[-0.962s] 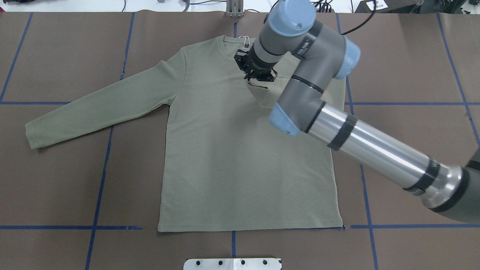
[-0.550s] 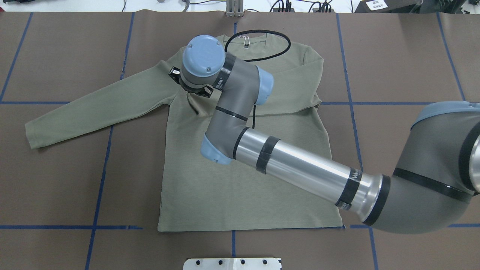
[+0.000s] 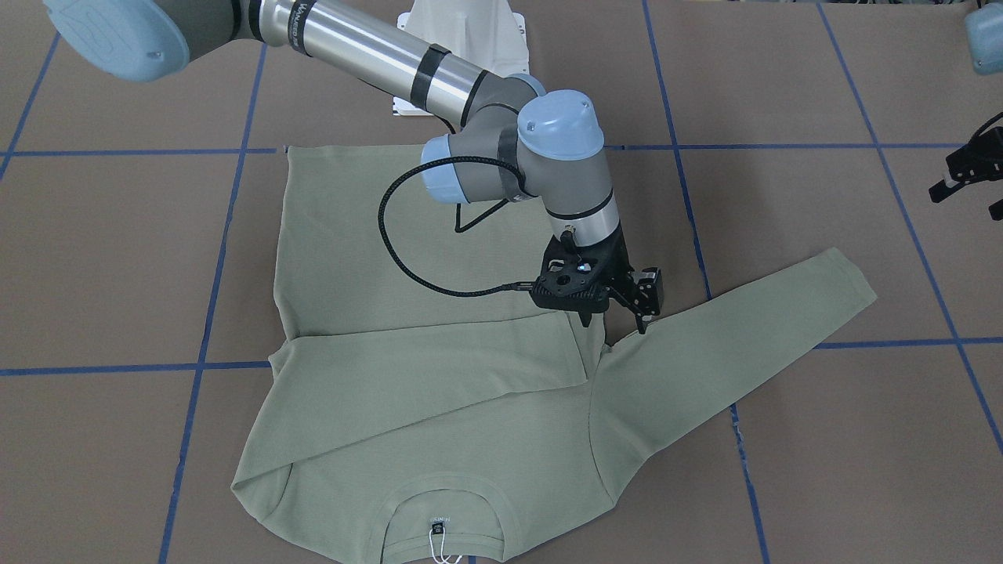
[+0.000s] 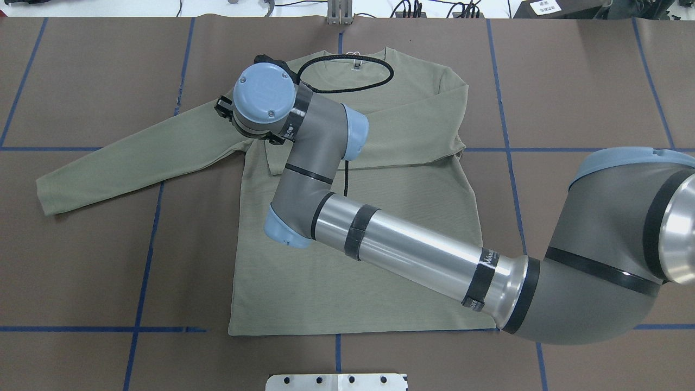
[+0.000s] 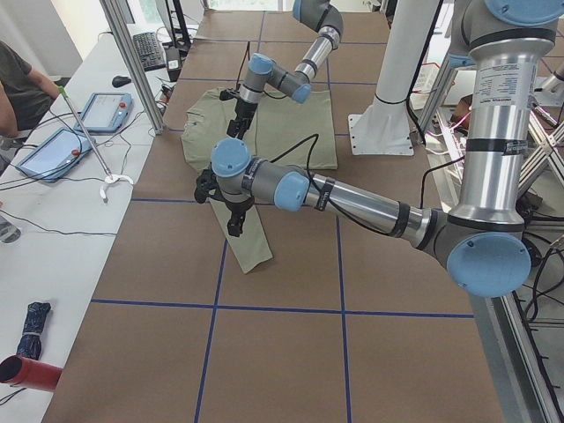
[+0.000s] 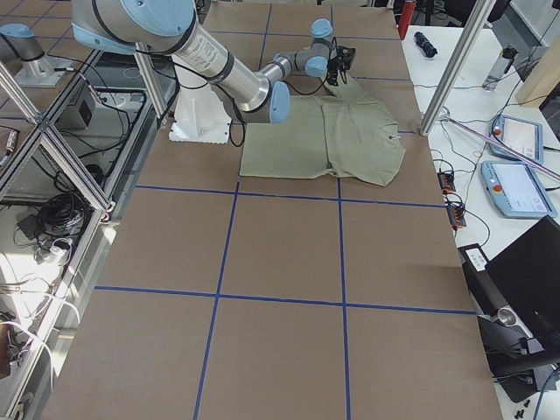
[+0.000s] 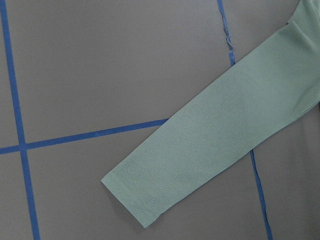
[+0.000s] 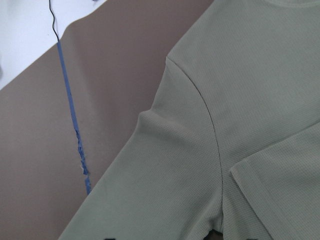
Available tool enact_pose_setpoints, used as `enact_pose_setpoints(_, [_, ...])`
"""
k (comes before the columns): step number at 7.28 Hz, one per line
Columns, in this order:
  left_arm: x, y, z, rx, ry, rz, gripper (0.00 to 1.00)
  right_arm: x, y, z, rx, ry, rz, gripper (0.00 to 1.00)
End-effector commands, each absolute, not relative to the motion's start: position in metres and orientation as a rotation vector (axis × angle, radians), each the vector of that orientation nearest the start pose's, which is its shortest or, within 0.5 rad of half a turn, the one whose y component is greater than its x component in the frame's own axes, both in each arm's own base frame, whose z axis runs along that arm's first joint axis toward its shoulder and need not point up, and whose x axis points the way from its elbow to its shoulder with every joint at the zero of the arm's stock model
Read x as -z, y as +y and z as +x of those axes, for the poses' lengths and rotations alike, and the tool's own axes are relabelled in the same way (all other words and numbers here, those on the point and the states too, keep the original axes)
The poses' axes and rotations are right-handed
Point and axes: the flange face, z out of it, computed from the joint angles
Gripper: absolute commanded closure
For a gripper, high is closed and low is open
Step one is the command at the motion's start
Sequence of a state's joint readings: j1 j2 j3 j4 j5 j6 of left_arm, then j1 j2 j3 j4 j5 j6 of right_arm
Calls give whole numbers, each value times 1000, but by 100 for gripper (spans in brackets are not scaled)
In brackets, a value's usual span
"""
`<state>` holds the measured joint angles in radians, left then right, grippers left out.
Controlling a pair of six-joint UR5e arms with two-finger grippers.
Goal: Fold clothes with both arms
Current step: 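Fold the held sleeve across the chest with the right gripper, release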
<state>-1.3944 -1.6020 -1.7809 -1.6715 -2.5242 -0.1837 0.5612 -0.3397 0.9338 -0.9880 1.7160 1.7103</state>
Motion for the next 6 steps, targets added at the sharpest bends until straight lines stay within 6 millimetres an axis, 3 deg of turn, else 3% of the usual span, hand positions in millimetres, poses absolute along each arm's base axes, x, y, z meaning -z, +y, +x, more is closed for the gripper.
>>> enact_pose_setpoints(1, [-600,-541,64,-152,978,64,0,-71,-553,-566,-499,-1212,18,0])
enact_pose_setpoints(2, [-620,-562,90,-106,978,-1,0,-113,-544,-519,-474,-1223,-26,0])
enact_pose_setpoints(3, [-645,-557,111,-131,975,-16,3,-161,-541,-449,-469,-1238,-65,0])
enact_pose_setpoints(4, [-658,-556,116,-109,980,-21,6,-200,-529,-388,-414,-1246,-43,0])
enact_pose_setpoints(5, [-659,-548,149,-133,984,-44,6,-233,-527,-361,-373,-1220,-19,0])
enact_pose_setpoints(6, [-658,-544,163,-152,985,-55,8,-242,-526,-359,-371,-1210,-17,0])
